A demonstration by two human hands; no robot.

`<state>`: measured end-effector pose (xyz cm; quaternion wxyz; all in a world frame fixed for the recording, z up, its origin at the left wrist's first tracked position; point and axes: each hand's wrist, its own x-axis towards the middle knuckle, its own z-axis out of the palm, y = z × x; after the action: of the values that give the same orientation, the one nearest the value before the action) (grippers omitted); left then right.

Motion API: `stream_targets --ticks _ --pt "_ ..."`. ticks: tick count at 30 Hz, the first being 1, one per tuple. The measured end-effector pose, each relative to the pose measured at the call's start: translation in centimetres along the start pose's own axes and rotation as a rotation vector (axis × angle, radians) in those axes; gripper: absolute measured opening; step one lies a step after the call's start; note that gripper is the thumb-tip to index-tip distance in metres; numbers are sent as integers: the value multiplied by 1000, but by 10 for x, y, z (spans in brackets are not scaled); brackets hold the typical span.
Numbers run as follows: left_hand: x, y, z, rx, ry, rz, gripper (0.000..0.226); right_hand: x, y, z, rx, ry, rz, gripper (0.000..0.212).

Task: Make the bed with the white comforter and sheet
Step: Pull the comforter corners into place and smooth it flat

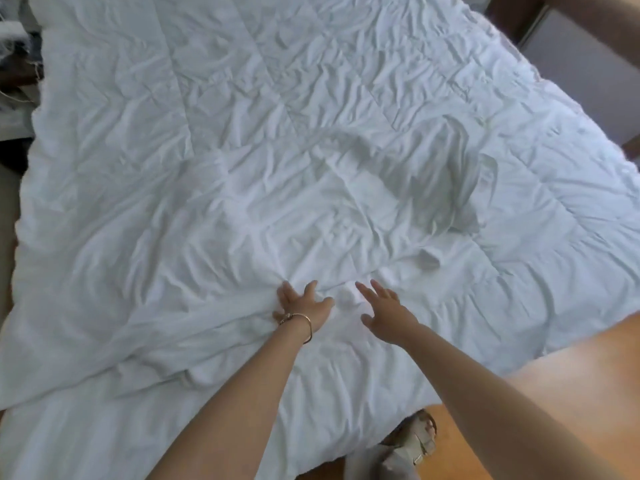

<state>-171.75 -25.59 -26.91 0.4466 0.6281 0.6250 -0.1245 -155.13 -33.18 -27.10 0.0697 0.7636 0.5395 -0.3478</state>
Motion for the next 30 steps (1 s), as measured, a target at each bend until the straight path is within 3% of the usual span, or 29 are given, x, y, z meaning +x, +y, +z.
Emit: stream_targets --ticks 2,5,10,17,22,24,26,28,30 --pt "7 50 21 -71 -76 75 69 2 48 -27 40 0 -3 71" --pt "22 121 54 -106 -102 129 55 10 119 -71 81 22 -19 70" --pt "46 206 81 -82 -92 94 49 48 200 -145 186 139 11 77" --pt "129 326 62 -197 214 186 53 127 243 -228 521 277 285 112" --pt "227 438 40 -219 278 237 68 197 276 -260 598 279 334 126" --pt "258 475 32 -89 307 251 80 222 277 -267 613 248 321 132" --pt "289 500 18 200 288 247 100 247 273 -273 629 229 316 138" --pt "317 514 1 560 228 206 127 270 274 -277 620 211 309 144" --pt "340 520 -15 776 129 147 148 289 283 -279 649 160 308 147"
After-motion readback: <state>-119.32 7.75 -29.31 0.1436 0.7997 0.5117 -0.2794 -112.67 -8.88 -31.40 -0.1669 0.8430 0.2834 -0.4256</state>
